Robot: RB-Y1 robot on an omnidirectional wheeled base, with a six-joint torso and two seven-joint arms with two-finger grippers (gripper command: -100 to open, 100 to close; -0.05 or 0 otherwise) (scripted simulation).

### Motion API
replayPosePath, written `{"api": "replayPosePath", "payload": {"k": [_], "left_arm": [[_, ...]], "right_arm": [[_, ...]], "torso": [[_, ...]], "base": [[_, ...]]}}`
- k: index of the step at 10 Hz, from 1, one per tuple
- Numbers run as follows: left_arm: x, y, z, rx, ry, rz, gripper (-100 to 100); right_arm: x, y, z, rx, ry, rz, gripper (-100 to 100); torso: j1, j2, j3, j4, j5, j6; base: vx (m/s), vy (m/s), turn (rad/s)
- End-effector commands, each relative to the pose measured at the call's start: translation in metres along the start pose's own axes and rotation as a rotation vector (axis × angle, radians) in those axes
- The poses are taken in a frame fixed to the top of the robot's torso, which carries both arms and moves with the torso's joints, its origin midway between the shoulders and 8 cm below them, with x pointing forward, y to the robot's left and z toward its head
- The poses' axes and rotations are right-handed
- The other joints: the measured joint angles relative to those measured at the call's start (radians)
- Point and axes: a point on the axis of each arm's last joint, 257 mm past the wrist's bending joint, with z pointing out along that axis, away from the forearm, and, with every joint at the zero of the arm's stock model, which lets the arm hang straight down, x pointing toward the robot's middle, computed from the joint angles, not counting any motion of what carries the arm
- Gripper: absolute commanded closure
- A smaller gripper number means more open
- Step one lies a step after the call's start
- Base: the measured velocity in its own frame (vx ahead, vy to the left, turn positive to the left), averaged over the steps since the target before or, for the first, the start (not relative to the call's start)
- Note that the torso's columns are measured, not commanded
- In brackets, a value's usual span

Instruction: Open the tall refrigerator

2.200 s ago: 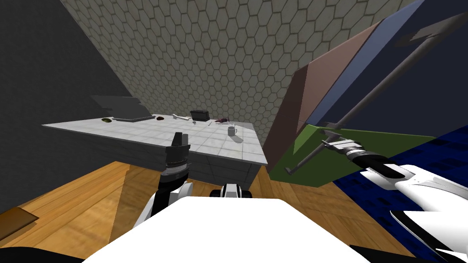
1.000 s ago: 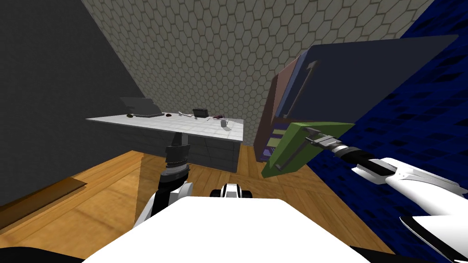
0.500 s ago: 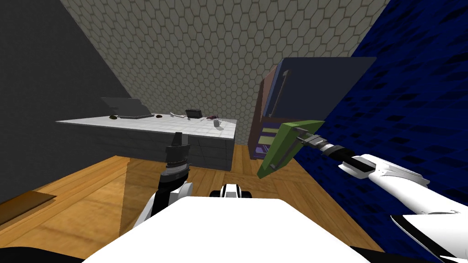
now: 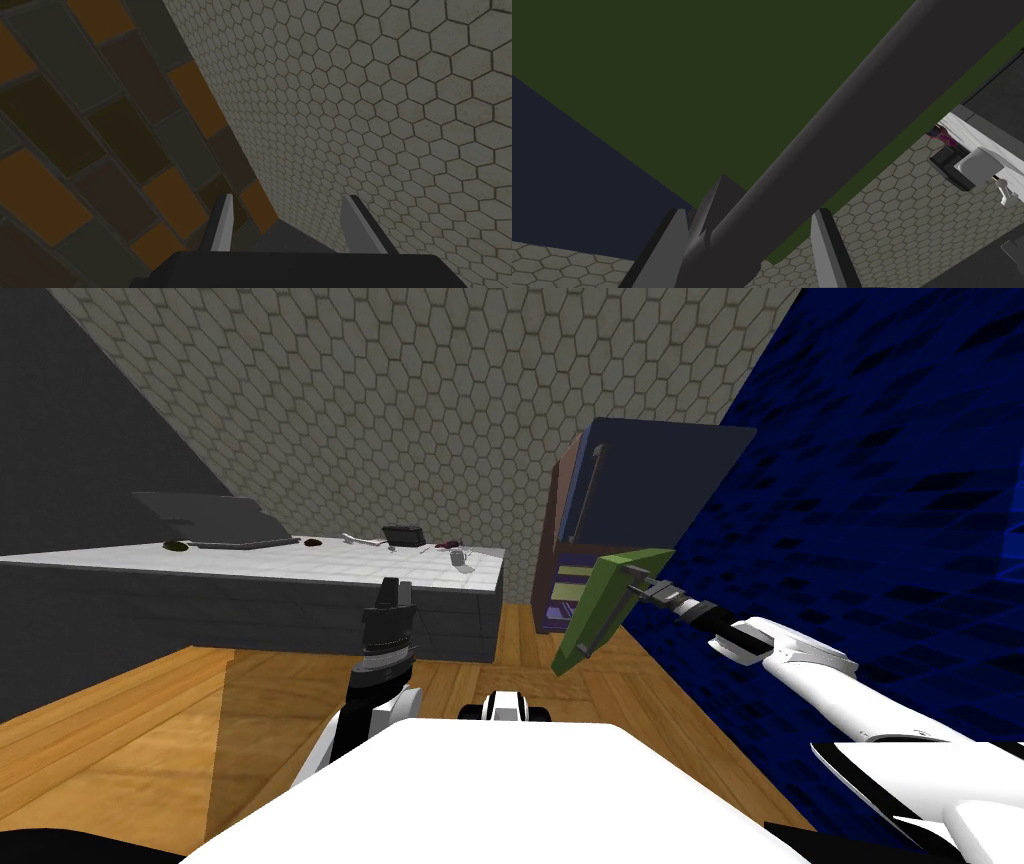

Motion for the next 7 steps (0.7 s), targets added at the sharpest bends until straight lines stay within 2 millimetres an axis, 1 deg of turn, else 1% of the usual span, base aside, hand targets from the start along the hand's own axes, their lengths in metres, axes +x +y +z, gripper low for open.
{"api": "replayPosePath", "payload": {"k": [1, 2, 3, 4, 5, 6, 7], "left_arm": [[0.000, 0.000, 0.000, 0.000, 0.000, 0.000, 0], [0.000, 0.000, 0.000, 0.000, 0.000, 0.000, 0], [0.000, 0.000, 0.000, 0.000, 0.000, 0.000, 0], [0.000, 0.000, 0.000, 0.000, 0.000, 0.000, 0], [0.000, 0.000, 0.000, 0.000, 0.000, 0.000, 0], [0.000, 0.000, 0.000, 0.000, 0.000, 0.000, 0], [0.000, 0.000, 0.000, 0.000, 0.000, 0.000, 0]], "right_arm": [[-0.007, 0.032, 0.012, -0.075, -0.017, -0.006, 100], [-0.025, 0.049, 0.025, -0.097, -0.079, 0.054, 100], [-0.041, 0.065, 0.034, -0.136, -0.113, 0.047, 100], [-0.037, 0.068, 0.034, -0.149, -0.100, 0.028, 100], [-0.033, 0.072, 0.033, -0.162, -0.086, 0.010, 100], [-0.055, 0.091, 0.045, -0.188, -0.151, 0.069, 100], [-0.062, 0.101, 0.049, -0.219, -0.161, 0.047, 100]], "torso": [[-0.004, 0.001, 0.001, 0.000, -0.002, -0.003], [0.001, -0.003, -0.001, -0.002, -0.002, -0.006], [-0.001, -0.002, -0.001, 0.000, 0.000, -0.001], [-0.002, -0.003, -0.002, 0.000, 0.000, -0.005], [0.005, -0.006, -0.004, -0.002, 0.001, -0.008], [0.009, -0.009, -0.006, -0.004, 0.003, -0.008], [0.002, -0.005, -0.003, -0.001, 0.002, -0.002]], "base": [[0.005, -0.104, 0.015], [0.020, -0.190, -0.308], [0.012, -0.184, -0.206], [-0.004, -0.085, -0.021], [-0.013, -0.012, 0.035], [0.023, -0.119, -0.294], [0.037, -0.165, -0.221]]}}
